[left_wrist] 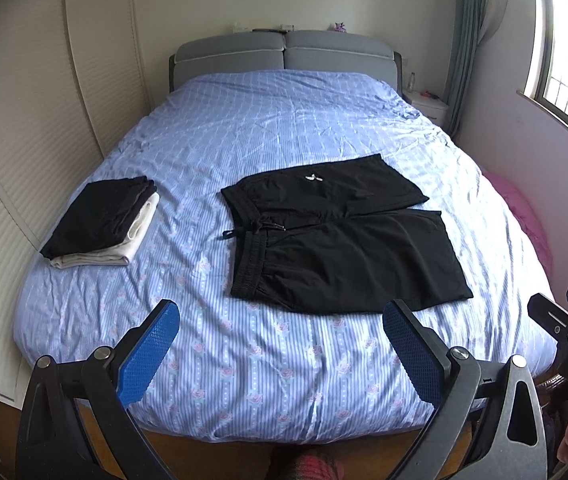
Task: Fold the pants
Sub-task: 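Grasp the waistband of the black shorts with the left gripper while the right gripper grasps the hem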
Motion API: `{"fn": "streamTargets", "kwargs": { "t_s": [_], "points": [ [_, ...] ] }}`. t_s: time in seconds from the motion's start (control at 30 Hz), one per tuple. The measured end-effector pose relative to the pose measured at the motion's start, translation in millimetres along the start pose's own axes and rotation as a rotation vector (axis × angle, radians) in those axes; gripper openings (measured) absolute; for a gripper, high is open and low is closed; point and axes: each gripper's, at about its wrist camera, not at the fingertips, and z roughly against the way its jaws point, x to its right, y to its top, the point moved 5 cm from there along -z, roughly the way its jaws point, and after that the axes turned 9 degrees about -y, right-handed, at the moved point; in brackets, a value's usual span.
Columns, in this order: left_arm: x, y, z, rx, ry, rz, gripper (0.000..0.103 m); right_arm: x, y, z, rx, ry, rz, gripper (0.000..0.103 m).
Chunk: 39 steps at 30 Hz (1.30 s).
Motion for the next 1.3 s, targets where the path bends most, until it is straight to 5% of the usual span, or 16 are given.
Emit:
{"fn": "streamTargets", "kwargs": {
  "t_s": [0.4, 0.6, 0.77, 0.93, 1.03, 1.1, 1.2, 1.27, 1.3],
  "points": [
    [-36, -9, -189, -0.220, 0.033, 0.106, 0.102, 14, -15, -160, -0.125, -0.188, -0.016, 0.102],
    [-46, -35, -264, -0.273, 0.026, 0.218, 0.101, 39, -38, -242, -0.206, -0.197, -0.115, 0.102],
    [-51, -63, -312, -0.340, 0.020, 0.306, 0.089, 54, -70, -304, -0.271, -0.162, -0.217, 0.094],
    [-62, -78, -337, -0.367, -0.015, 0.459, 0.087, 71, -92, -344, -0.328, -0.145, -0.338, 0.090],
    [-61, -74, -343, -0.350, -0.011, 0.469, 0.086, 79, -92, -356, -0.333, -0.139, -0.379, 0.089],
    [-58, -67, -347, -0.339, -0.023, 0.465, 0.077, 82, -86, -363, -0.320, -0.143, -0.370, 0.085],
    [-51, -52, -350, -0.339, -0.024, 0.447, 0.035, 86, -72, -372, -0.308, -0.140, -0.369, 0.063],
    [-50, -44, -349, -0.344, -0.026, 0.448, 0.016, 91, -64, -377, -0.320, -0.132, -0.377, 0.031],
    [-49, -40, -345, -0.341, -0.029, 0.441, 0.013, 92, -58, -380, -0.334, -0.115, -0.376, 0.022]
  ]
}}
